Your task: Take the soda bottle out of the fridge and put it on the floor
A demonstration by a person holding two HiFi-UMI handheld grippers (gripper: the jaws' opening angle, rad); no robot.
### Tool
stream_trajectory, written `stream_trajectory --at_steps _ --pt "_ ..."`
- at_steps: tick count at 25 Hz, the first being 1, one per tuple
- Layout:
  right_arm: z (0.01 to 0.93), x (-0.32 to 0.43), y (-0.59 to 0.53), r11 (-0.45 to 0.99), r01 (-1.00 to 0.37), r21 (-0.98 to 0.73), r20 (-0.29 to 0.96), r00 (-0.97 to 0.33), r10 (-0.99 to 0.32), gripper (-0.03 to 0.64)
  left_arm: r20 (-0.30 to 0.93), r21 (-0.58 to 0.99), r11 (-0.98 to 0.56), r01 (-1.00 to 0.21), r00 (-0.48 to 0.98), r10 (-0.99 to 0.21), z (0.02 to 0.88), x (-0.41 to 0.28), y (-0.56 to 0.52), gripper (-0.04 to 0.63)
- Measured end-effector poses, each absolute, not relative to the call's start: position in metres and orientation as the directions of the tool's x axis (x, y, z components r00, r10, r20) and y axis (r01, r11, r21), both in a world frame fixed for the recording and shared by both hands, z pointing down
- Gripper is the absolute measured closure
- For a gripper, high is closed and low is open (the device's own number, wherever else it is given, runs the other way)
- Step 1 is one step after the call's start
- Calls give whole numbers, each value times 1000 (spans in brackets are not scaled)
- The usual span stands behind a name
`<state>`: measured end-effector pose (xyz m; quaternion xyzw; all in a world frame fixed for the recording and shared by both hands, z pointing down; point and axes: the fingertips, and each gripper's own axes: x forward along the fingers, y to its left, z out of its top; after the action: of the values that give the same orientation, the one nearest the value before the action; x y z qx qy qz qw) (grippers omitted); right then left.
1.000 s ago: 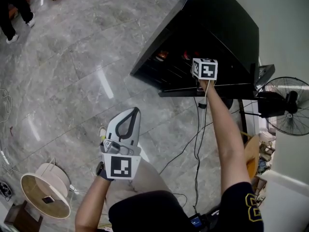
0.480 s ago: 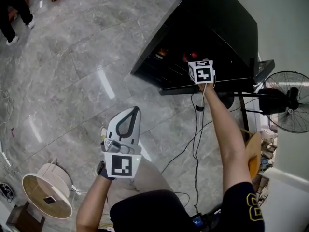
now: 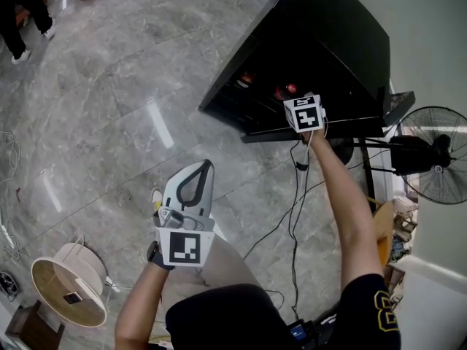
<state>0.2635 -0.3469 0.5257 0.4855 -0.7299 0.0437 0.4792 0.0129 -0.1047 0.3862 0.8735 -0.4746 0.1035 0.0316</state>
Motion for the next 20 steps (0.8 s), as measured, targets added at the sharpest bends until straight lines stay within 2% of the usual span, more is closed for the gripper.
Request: stream_trajectory --at_steps 6,14,20 --pt "507 235 -313 550 -756 355 700 -175 -692 480 227 -51 -522 -852 499 -837 389 -6 -99 578" --pt "484 177 -239 601 -774 198 647 -358 -674 480 252 -48 -492 -869 466 -848 408 -26 -95 578" --pt "501 150 -187 626 -771 119 653 -414 -635 480 254 -46 -501 -864 475 -842 418 -25 -92 578"
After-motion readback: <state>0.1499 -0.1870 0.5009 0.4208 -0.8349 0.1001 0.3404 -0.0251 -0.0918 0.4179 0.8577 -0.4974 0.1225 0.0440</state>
